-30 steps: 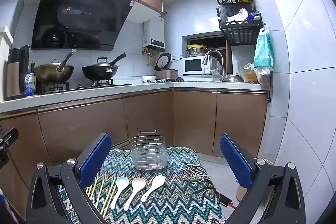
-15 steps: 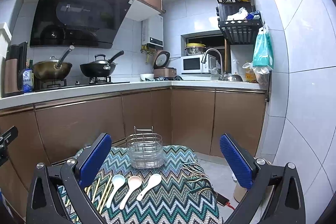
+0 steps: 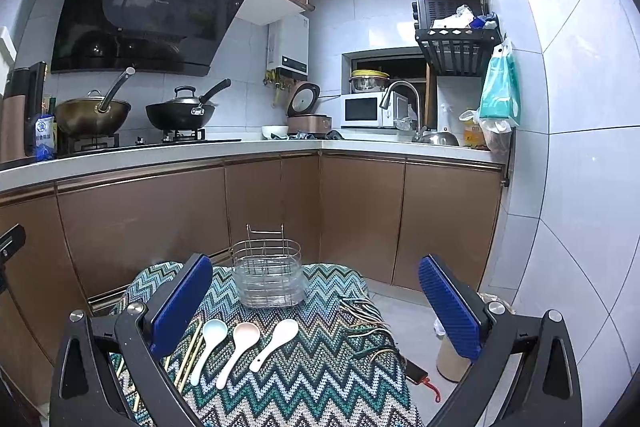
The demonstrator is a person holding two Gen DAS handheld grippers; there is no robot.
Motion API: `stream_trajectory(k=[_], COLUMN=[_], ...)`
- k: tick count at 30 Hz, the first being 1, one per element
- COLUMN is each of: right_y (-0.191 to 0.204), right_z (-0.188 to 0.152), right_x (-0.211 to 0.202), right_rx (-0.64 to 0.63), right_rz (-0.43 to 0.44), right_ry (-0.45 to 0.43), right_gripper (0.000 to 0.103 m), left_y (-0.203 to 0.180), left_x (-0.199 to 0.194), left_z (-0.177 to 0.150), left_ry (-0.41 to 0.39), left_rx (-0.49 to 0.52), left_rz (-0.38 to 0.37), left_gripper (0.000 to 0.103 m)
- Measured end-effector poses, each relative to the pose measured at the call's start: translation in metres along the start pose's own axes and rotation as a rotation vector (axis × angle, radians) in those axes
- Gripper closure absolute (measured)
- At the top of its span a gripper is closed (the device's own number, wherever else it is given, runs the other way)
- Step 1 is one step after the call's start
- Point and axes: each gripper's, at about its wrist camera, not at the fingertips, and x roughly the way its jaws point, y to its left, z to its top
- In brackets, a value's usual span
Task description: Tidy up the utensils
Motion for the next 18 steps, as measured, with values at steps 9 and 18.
stream_trajectory(k=[9, 18], right_y=[0.0023, 0.0085], right_z=[-0.0012, -0.0048], right_x=[-0.0004, 0.0061], right_rx=[-0.013, -0.043], right_rz=[0.002, -0.001], right_ry=[0.0, 0.019], right_gripper=[0.0, 0.0], left_y=[-0.0011, -0.0016], left_x=[0.0001, 0.0094], left_z=[-0.0019, -0.0028], left_ry=[-0.007, -0.001], left_rx=[0.006, -0.012], left_rz=[0.015, 0.01], left_gripper=[0.022, 0.022])
